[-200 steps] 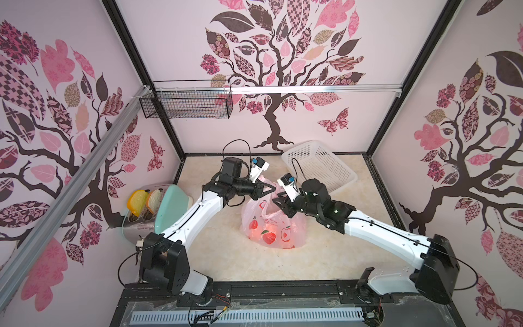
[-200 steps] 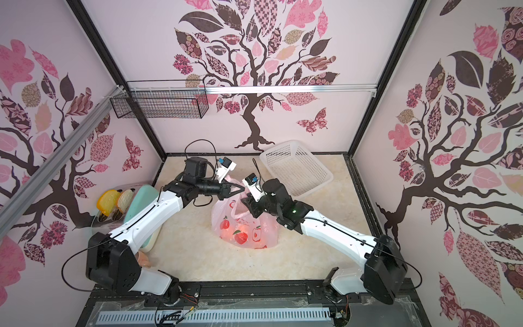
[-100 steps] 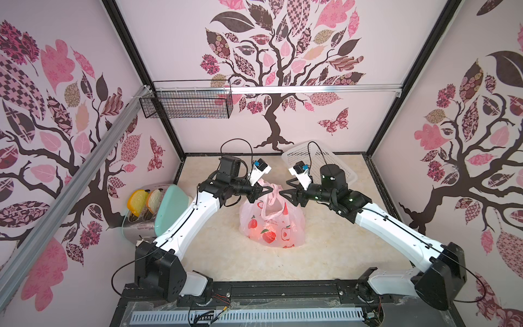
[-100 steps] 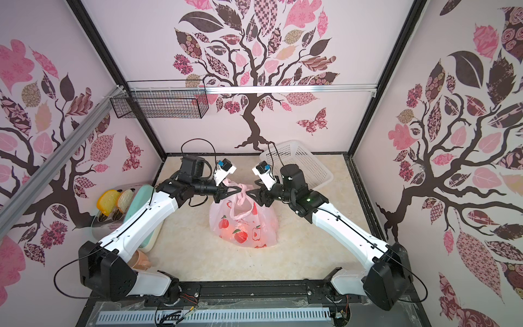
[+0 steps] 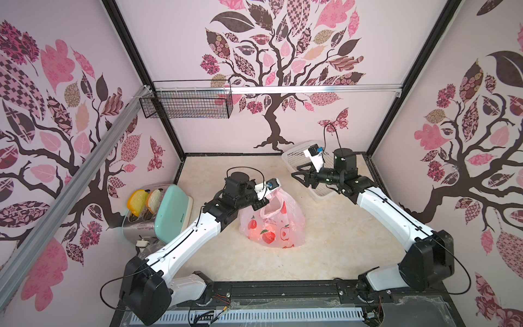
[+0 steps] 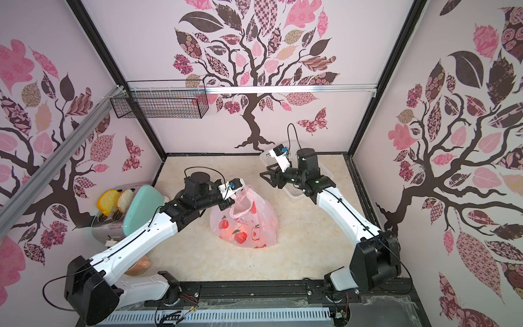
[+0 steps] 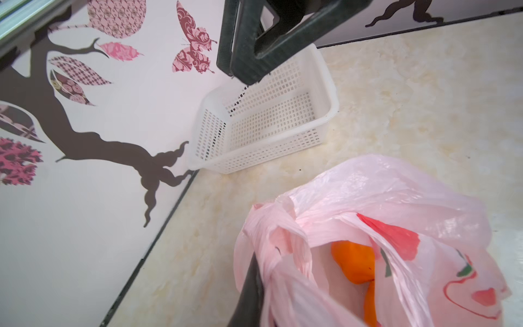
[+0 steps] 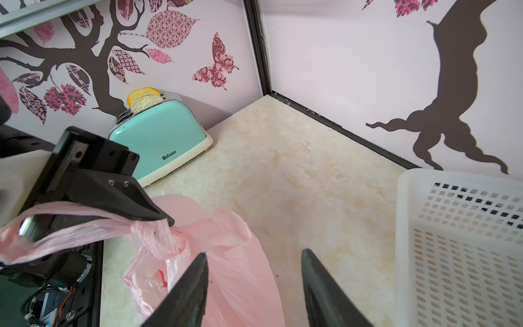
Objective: Place the oranges into plastic bags & tie knots
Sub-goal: Tie the plastic bag at the center of the board.
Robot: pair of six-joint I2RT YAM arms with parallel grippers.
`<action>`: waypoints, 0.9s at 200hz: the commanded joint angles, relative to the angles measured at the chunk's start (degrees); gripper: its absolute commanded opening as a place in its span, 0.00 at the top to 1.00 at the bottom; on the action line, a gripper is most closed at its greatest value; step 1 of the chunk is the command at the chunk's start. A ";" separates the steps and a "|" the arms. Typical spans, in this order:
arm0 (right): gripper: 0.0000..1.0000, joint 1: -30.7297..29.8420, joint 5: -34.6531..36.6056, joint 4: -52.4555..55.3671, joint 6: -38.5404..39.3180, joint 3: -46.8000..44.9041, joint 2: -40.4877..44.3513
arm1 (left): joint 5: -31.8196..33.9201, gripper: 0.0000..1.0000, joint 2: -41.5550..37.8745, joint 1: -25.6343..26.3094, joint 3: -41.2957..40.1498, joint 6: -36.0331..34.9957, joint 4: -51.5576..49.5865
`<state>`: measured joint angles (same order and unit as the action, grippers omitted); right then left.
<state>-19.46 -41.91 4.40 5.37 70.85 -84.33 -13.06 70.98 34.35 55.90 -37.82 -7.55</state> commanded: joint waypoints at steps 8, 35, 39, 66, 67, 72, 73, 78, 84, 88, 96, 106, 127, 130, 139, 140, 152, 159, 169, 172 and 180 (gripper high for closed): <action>0.47 0.30 -10.95 2.73 3.85 6.02 -6.24 | 5.77 1.00 -1.64 1.97 -1.58 -6.05 10.99; 0.56 0.30 -13.68 1.54 6.58 9.12 -10.93 | 4.65 1.00 -2.55 3.09 -2.02 -6.43 10.68; 0.56 0.30 -14.47 1.41 7.10 9.52 -11.53 | 4.49 1.00 -2.64 3.09 -2.18 -6.31 10.79; 0.52 -0.60 -18.33 3.26 12.04 12.24 -15.49 | 4.40 1.00 -2.34 3.09 -2.29 -7.06 10.78; 0.51 -0.63 -18.40 3.34 12.35 12.27 -15.67 | 4.38 1.00 -2.38 3.09 -2.29 -7.08 10.79; 0.50 -0.89 -18.82 3.52 13.44 12.81 -16.40 | 4.25 1.00 -2.33 3.09 -2.29 -7.28 11.01; 0.50 -0.91 -18.87 3.60 13.66 12.90 -16.53 | 4.22 1.00 -2.29 3.09 -2.29 -7.36 11.08; 0.49 -1.20 -19.20 4.11 14.67 13.40 -17.21 | 4.09 1.00 -2.41 3.09 -2.35 -7.57 11.38; 0.49 -1.51 -19.70 4.57 15.54 14.21 -18.22 | 4.02 1.00 -2.26 3.09 -2.29 -7.88 11.42; 0.49 -1.74 -20.18 4.56 15.75 14.60 -18.78 | 4.06 1.00 -2.24 3.09 -2.21 -8.18 11.42; 0.49 -2.12 -21.25 4.38 15.73 15.25 -19.77 | 4.09 1.00 -2.16 3.09 -2.05 -8.48 11.57; 0.50 -2.75 -23.25 4.31 15.64 15.96 -20.74 | 4.18 1.00 -1.92 3.09 -2.01 -8.95 11.90; 0.50 -4.42 -26.54 1.74 14.94 14.37 -20.81 | 4.57 1.00 -1.13 3.12 -1.98 -9.78 12.74; 0.50 -4.58 -26.88 0.76 14.55 13.85 -20.64 | 4.68 1.00 -0.97 3.10 -1.94 -9.81 12.92; 0.50 -4.78 -28.38 -1.59 13.61 12.43 -20.32 | 5.10 1.00 -0.55 3.09 -1.90 -9.64 13.42; 0.50 -4.79 -28.57 -1.81 13.57 12.32 -20.29 | 5.17 1.00 -0.52 3.09 -1.92 -9.64 13.48; 0.50 -4.79 -30.17 -3.21 12.89 11.58 -20.17 | 5.31 1.00 -0.10 3.05 -1.92 -9.76 14.18; 0.50 -4.79 -30.76 -2.58 13.45 11.43 -20.19 | 5.16 1.00 0.11 2.88 -1.87 -9.64 14.41; 0.50 -4.79 -31.67 -2.04 13.96 10.99 -20.09 | 4.83 1.00 0.38 2.68 -1.54 -9.46 14.32; 0.49 -4.79 -31.79 -2.10 13.97 10.80 -20.08 | 4.74 1.00 0.40 2.66 -1.49 -9.46 14.32; 0.49 -4.79 -31.92 -2.31 14.02 10.05 -19.84 | 4.66 1.00 0.65 2.50 -1.43 -9.42 14.32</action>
<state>-24.38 -69.10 3.46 19.09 82.19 -105.49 -8.67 70.91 37.28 54.17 -46.83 4.25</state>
